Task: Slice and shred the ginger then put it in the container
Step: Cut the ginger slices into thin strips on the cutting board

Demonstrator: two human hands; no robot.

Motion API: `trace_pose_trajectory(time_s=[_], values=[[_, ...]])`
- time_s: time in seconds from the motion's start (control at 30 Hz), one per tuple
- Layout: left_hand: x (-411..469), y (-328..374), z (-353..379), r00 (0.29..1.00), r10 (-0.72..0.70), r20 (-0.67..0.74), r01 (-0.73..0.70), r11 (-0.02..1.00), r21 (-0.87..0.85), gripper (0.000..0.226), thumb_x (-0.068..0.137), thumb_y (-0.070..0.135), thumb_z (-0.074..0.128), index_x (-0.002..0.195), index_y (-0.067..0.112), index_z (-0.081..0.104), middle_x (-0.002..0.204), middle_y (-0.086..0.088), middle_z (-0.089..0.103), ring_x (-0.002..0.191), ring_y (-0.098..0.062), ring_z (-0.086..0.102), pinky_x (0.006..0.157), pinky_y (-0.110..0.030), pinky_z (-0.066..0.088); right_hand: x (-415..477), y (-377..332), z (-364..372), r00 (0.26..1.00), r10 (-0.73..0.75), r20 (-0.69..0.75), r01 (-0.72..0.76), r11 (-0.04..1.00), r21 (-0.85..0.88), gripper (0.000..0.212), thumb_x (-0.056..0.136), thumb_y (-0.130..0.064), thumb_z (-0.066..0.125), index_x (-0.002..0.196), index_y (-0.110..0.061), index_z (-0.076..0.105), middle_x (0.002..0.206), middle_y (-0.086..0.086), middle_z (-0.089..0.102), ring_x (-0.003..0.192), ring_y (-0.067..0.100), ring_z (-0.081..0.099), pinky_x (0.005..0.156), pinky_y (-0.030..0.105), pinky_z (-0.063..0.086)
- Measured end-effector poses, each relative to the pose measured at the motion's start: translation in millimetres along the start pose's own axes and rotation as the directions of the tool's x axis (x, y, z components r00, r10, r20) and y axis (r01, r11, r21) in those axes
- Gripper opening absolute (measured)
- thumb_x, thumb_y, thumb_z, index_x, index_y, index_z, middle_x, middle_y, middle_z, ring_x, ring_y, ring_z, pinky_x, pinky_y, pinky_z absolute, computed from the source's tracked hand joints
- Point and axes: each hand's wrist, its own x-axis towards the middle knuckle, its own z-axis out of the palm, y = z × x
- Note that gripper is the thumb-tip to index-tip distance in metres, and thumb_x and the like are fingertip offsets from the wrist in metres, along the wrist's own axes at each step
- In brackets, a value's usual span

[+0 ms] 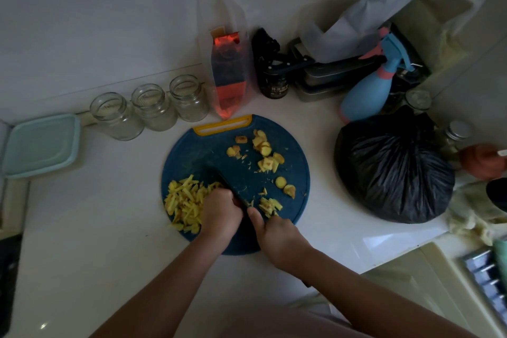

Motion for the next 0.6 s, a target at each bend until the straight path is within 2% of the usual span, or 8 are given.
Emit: trace_pose_trajectory(time_s=[0.07,0.13,0.2,0.3,0.37,0.43,0.53,0.6], values=[[1,0,-2,1.000,0.013,0.013,-0.013,1.000,-0.001,0.035,0.084,0.001,0.058,0.053,0.016,0.051,0.057,0.004,0.052,0.053,-0.004,0.047,0.043,-0.014,0.031,6,-4,1,1.000,-0.007,0.002,0.007,0.999,0.047,0.099,0.069,-0.080,-0.004,0.100,-0.008,0.056,0.079,0.005,0.053,0.089,0.030,0.060,0.077,0.035,0.045],[-1,0,-3,1.000,0.019,0.012,-0.019,1.000,-0.001,0.030,0.085,0.001,0.057,0.058,0.013,0.056,0.059,0.005,0.053,0.055,-0.004,0.048,0.046,-0.015,0.035,7,-7,0,1.000,0.014,-0.014,-0.013,0.996,0.084,0.079,0.089,-0.072,0.011,0.102,-0.011,0.059,0.093,0.014,0.062,0.095,0.030,0.061,0.087,0.039,0.049],[-4,1,-3,0.999,0.047,0.001,-0.047,0.999,0.013,0.021,0.086,0.000,0.056,0.069,0.009,0.066,0.063,0.007,0.055,0.059,-0.005,0.050,0.052,-0.017,0.039,4,-8,-4,1.000,0.016,-0.012,-0.015,0.994,0.106,0.063,0.099,-0.060,0.017,0.104,-0.012,0.057,0.103,0.019,0.062,0.102,0.035,0.060,0.091,0.040,0.048],[-8,2,-3,0.996,0.082,-0.035,-0.081,0.996,0.036,0.014,0.084,0.001,0.058,0.078,0.006,0.070,0.070,0.003,0.060,0.067,-0.011,0.055,0.060,-0.020,0.041,-9,-4,-8,1.000,0.023,-0.020,-0.020,0.990,0.141,0.056,0.098,-0.060,0.015,0.076,-0.016,0.043,0.082,0.010,0.052,0.093,0.034,0.056,0.081,0.037,0.041],[-9,2,-1,0.995,0.091,-0.042,-0.090,0.996,0.025,0.012,0.083,0.002,0.061,0.077,0.007,0.070,0.072,0.002,0.063,0.069,-0.012,0.057,0.057,-0.018,0.041,-16,3,-7,0.999,0.042,-0.029,-0.038,0.990,0.139,0.056,0.098,-0.061,0.014,0.068,-0.019,0.036,0.069,0.001,0.042,0.081,0.027,0.048,0.074,0.032,0.037],[-11,1,0,0.992,0.119,-0.041,-0.117,0.993,0.033,0.012,0.084,0.004,0.062,0.076,0.009,0.069,0.072,0.003,0.063,0.067,-0.009,0.055,0.054,-0.016,0.038,-22,12,-4,0.995,0.091,-0.032,-0.084,0.979,0.185,0.056,0.097,-0.062,0.018,0.066,-0.020,0.036,0.066,0.000,0.042,0.069,0.021,0.047,0.064,0.029,0.037],[-13,-4,4,0.984,0.176,-0.033,-0.175,0.984,0.038,0.010,0.088,0.006,0.061,0.083,0.008,0.070,0.081,0.000,0.066,0.073,-0.010,0.057,0.065,-0.019,0.041,-29,21,-10,0.990,0.137,0.036,-0.140,0.900,0.412,0.061,0.091,-0.069,0.032,0.070,-0.014,0.045,0.061,0.003,0.046,0.046,0.013,0.042,0.044,0.024,0.036],[-13,-9,5,0.969,0.242,-0.051,-0.239,0.969,0.056,0.013,0.086,0.000,0.060,0.084,0.007,0.071,0.085,-0.002,0.066,0.078,-0.013,0.059,0.069,-0.019,0.042,-33,26,-20,0.991,0.126,0.043,-0.130,0.847,0.516,0.063,0.088,-0.072,0.036,0.067,-0.013,0.045,0.051,0.000,0.044,0.036,0.012,0.038,0.039,0.022,0.033]])
